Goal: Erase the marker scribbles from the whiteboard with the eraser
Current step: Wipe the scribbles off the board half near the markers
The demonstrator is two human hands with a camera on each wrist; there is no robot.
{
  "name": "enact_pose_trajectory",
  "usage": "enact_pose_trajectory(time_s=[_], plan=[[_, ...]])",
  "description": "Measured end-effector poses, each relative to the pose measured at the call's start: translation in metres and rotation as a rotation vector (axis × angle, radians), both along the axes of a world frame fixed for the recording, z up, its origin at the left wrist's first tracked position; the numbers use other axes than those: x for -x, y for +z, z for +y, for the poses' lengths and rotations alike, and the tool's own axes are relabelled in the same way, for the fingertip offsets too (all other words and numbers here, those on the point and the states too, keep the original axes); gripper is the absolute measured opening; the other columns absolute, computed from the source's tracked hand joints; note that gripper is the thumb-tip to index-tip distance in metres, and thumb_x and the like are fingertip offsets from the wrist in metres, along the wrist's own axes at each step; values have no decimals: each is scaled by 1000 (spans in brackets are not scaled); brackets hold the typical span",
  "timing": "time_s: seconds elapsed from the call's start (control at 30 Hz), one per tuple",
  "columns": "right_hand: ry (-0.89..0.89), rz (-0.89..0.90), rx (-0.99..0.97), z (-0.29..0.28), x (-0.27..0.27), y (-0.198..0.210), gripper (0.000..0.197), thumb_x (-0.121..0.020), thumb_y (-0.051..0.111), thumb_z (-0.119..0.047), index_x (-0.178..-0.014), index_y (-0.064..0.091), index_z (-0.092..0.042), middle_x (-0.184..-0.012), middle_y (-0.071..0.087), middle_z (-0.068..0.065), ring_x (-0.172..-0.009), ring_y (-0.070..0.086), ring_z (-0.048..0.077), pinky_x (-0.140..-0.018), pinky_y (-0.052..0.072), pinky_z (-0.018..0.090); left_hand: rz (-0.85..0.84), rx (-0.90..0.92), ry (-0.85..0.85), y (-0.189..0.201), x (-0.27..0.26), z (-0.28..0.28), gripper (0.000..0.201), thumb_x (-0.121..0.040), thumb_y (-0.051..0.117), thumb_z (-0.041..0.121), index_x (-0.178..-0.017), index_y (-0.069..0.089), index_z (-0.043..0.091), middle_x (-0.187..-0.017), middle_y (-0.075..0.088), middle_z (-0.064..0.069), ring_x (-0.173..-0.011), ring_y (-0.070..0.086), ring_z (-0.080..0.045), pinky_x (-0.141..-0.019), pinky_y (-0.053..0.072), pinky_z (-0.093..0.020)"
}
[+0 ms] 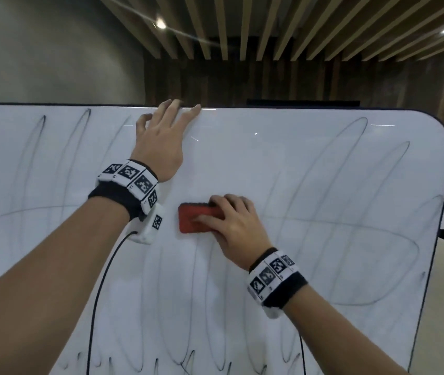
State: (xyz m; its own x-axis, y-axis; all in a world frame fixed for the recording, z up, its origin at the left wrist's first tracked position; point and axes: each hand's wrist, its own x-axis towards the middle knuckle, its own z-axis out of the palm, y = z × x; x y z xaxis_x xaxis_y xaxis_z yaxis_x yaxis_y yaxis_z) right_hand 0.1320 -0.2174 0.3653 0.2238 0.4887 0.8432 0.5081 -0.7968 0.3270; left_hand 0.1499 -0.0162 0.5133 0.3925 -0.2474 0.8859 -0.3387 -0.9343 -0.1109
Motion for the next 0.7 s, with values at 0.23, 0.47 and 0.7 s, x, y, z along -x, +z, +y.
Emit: enact_pose_trajectory(time_s=[0.23, 0.47, 0.7], plan=[[-126, -124, -891, -66, 2, 81, 47, -82, 67, -18, -128, 67, -30, -130, 52, 12, -114, 49, 36, -101, 37, 45, 55, 3, 18, 4, 4, -4, 74, -94, 45, 2, -158, 22, 32, -162, 25, -7, -154, 17, -25, -117, 19, -54], [-156, -127, -146, -19, 3, 4, 40, -84, 73, -10, -122, 70, -25, -126, 61, 14, -109, 54, 36, -96, 43, 50, -9, 13, 45, 1, 5, -7, 59, -102, 42, 15, -156, 28, 30, -160, 32, -10, -151, 25, -28, -115, 24, -57], [-428, -164, -1146, -205, 26, 105, 54, -90, 60, -25, -143, 53, -31, -139, 45, 21, -119, 49, 41, -102, 42, 48, 7, 155, 67, 2, 7, -34, 55, -102, 38, 50, -150, 35, 23, -157, 37, -11, -149, 27, -31, -116, 22, -58]])
